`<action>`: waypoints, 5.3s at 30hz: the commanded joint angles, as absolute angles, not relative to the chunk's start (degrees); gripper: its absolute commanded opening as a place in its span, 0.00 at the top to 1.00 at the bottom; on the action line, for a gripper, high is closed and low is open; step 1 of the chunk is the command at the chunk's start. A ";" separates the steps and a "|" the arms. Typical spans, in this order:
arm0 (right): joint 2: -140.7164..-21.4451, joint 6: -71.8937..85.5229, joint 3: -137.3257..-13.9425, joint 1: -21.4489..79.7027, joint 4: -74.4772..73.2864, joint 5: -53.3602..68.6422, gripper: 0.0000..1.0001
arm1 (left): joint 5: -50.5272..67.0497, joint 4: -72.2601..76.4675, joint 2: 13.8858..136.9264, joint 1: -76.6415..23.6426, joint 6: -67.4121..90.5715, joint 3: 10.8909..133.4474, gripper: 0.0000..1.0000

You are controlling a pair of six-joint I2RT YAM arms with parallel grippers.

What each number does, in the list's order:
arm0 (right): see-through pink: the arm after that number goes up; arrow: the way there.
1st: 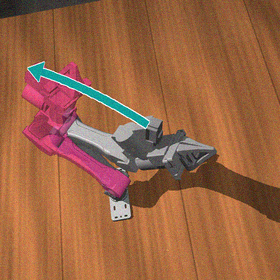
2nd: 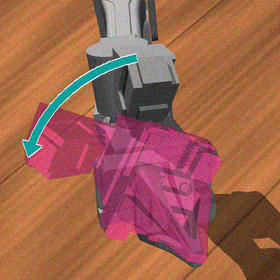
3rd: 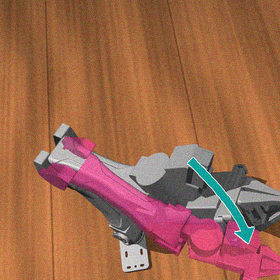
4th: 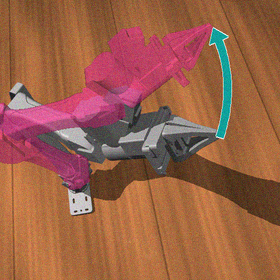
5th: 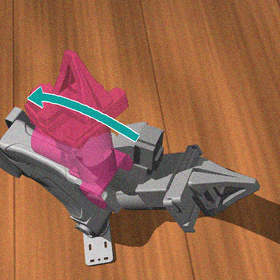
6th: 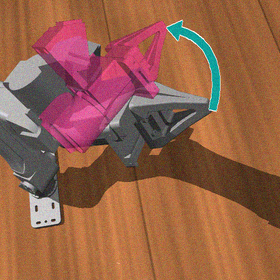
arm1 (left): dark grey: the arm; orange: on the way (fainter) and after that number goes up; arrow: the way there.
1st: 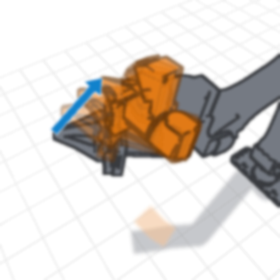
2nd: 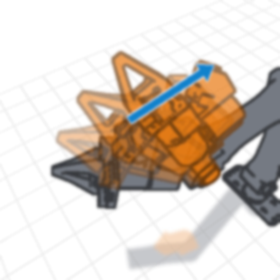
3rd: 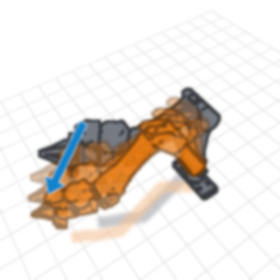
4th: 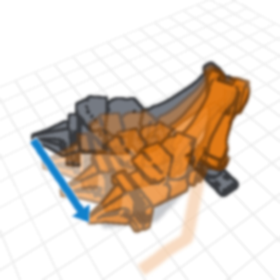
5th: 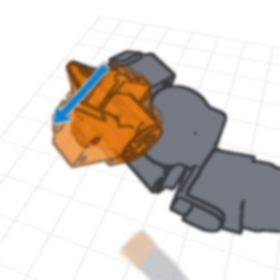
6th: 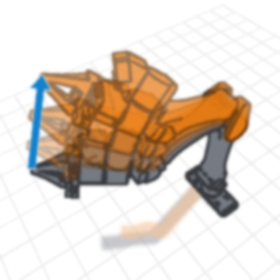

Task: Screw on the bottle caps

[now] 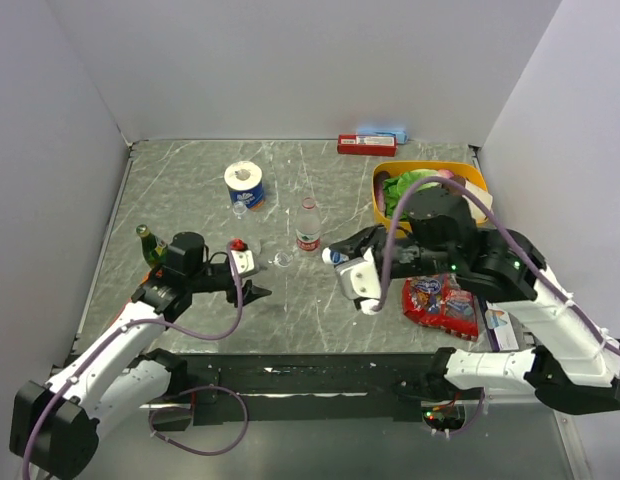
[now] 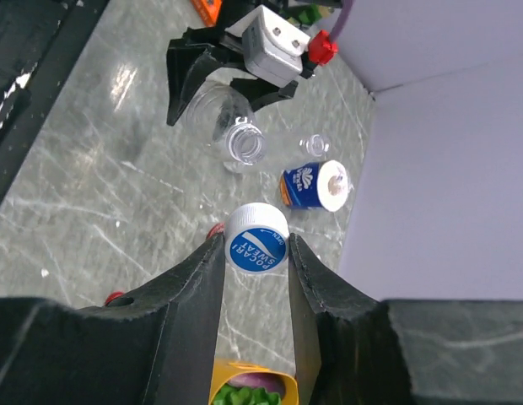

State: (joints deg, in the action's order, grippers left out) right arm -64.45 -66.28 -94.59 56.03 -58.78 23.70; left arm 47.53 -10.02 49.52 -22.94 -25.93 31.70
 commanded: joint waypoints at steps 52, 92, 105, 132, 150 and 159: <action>-85.42 -40.45 -101.16 54.93 -61.60 24.51 0.78 | 37.53 20.65 46.14 -31.38 -16.53 26.19 0.99; -99.84 -18.90 -115.22 54.40 -71.28 21.71 0.80 | 18.30 44.03 46.58 -33.92 2.29 16.52 0.99; -98.09 -20.83 -116.54 54.49 -71.10 17.49 0.58 | 18.81 41.92 46.23 -34.10 2.64 14.68 0.99; -76.82 -69.32 -105.47 52.55 -68.18 29.70 0.42 | 43.85 23.74 50.36 -34.10 -13.79 19.77 0.99; -82.26 -88.41 -105.29 57.04 -76.20 32.52 0.40 | 47.55 14.50 53.79 -34.72 -23.64 25.75 0.99; -85.42 -90.70 -107.93 57.48 -81.29 31.29 0.44 | 47.29 14.85 54.14 -35.24 -24.70 26.19 0.99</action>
